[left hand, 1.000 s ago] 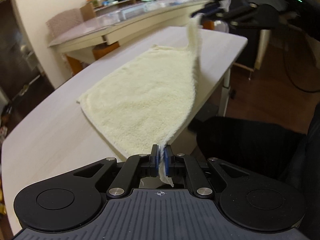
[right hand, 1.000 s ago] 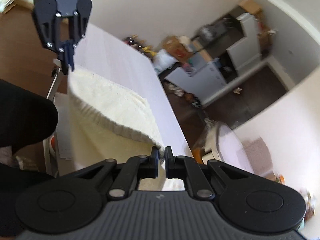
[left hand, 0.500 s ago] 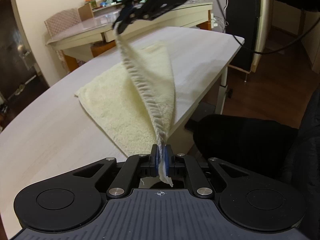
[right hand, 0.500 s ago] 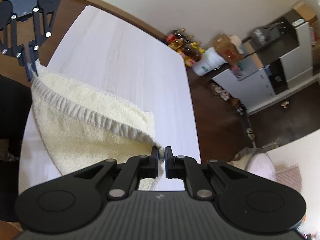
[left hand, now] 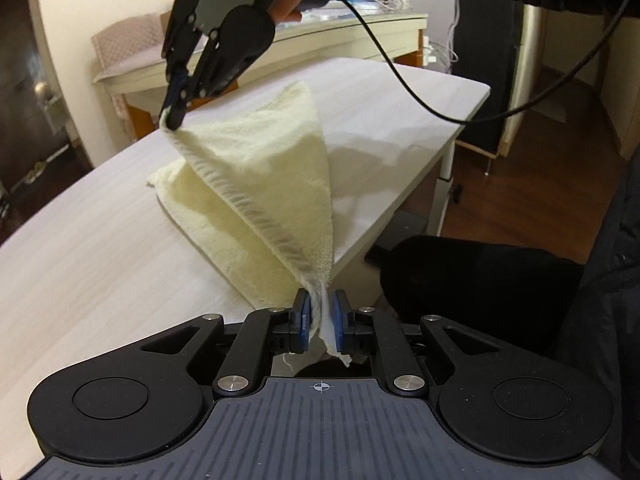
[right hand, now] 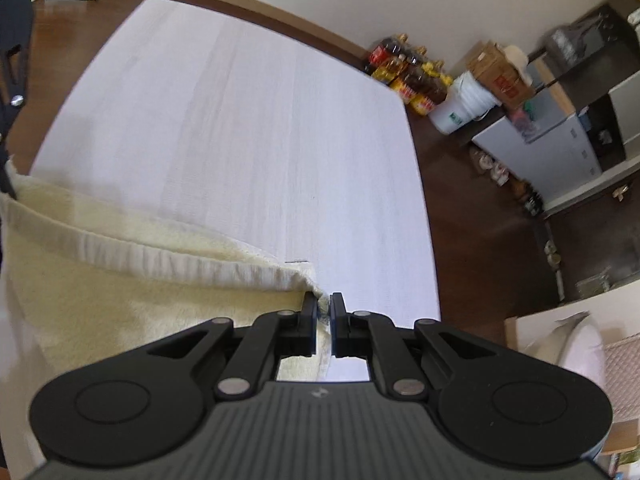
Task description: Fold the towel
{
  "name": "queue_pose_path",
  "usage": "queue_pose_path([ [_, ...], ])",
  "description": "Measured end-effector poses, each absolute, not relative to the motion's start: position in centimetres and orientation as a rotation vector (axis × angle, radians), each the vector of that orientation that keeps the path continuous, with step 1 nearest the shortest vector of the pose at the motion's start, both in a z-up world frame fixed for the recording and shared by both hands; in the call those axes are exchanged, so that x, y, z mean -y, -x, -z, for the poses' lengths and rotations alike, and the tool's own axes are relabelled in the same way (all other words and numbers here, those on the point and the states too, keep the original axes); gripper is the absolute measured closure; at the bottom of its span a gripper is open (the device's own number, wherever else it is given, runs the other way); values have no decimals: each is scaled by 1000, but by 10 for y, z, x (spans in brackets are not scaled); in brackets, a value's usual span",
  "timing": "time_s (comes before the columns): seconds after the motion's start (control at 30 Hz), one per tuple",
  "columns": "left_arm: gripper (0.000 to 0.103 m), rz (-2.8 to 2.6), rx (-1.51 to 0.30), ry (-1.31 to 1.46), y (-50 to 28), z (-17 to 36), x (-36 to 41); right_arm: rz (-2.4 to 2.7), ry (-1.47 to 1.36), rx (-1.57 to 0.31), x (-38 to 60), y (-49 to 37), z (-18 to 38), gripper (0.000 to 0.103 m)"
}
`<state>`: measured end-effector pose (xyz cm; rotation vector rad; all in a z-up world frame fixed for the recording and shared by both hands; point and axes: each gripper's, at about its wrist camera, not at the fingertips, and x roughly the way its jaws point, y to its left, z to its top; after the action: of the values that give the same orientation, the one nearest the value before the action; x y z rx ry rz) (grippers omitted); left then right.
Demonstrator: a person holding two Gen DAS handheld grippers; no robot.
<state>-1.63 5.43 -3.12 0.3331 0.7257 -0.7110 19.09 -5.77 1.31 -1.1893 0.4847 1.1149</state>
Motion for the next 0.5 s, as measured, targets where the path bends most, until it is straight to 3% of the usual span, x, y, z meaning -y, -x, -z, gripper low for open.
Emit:
queue_pose_path([
  [0.1, 91, 709, -731, -291, 16, 32, -60, -1117, 1164, -529, 52, -200, -7, 96],
  [0.3, 81, 702, -727, -277, 19, 31, -60, -1112, 1125, -582, 50, -212, 4, 95],
  [0.5, 79, 700, -721, -264, 20, 31, -59, -1091, 1046, -577, 57, -225, 4, 85],
])
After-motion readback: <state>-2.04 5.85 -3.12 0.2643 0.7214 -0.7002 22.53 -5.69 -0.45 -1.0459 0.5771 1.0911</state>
